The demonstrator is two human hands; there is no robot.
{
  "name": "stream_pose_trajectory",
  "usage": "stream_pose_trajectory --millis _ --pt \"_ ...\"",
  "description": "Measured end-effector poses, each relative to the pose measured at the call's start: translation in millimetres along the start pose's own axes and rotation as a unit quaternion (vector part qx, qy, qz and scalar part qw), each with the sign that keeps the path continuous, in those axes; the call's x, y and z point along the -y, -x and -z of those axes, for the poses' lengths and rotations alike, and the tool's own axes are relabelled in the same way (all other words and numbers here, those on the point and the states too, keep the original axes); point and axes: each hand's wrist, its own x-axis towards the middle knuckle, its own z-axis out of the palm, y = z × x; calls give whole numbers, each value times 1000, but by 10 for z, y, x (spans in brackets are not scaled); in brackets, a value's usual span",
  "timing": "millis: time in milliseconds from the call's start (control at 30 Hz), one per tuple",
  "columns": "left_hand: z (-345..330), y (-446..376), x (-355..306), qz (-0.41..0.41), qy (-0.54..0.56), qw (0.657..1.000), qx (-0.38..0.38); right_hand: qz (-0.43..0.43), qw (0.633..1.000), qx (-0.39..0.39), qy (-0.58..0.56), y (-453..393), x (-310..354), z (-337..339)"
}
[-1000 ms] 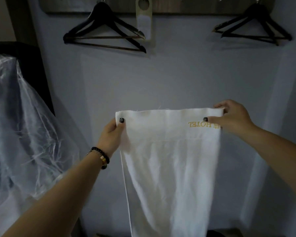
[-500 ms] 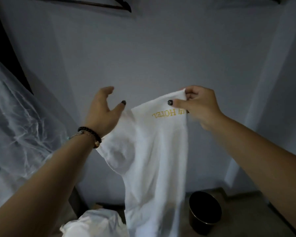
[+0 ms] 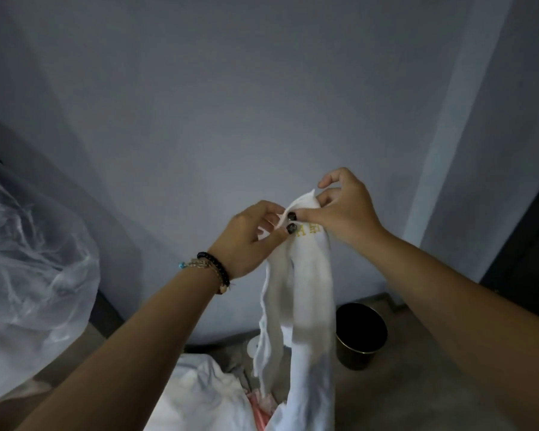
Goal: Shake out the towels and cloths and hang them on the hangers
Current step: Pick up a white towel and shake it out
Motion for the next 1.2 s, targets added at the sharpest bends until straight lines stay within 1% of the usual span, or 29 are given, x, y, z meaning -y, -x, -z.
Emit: stream_pose_trajectory --millis 67,133,200,300,367,433,567,633,700,800,867,967,1067,1200 --pt "-169 -19 50 -8 -27 1000 -3 -6 1000 0 20 23 -87 59" --pt "-293 -55 52 2 -7 1000 -17 -9 999 -2 34 41 -137 123" --pt "-384 -99 54 23 10 1000 -6 -17 1000 4 23 46 -179 205" --pt "-499 -148 79 43 5 999 31 -16 999 35 -4 59 -206 325" --pt "-537 -165 98 52 9 998 27 -15 998 56 -19 82 -220 378" --pt "-537 -179 102 60 36 997 32 -17 997 68 -38 101 -240 418" --pt "-460 -207 62 95 136 984 60 -17 993 77 -88 82 -267 494" --pt "-408 -169 102 97 128 985 60 1 990 93 -102 57 -266 510" --pt "-373 -61 220 79 65 994 26 17 988 104 -110 27 -255 523" --pt "-360 182 434 38 35 997 -63 35 989 106 -92 -35 -198 546" --pt "-392 325 525 16 1 997 -80 45 990 111 -76 -94 -150 536" --pt "-493 455 639 -27 -38 996 -69 66 988 135 -23 -164 -77 433" --pt "-659 543 709 -61 -16 994 -87 91 983 152 47 -179 -22 289" --pt "-826 661 722 -44 47 981 -182 90 983 147 64 -170 6 202"
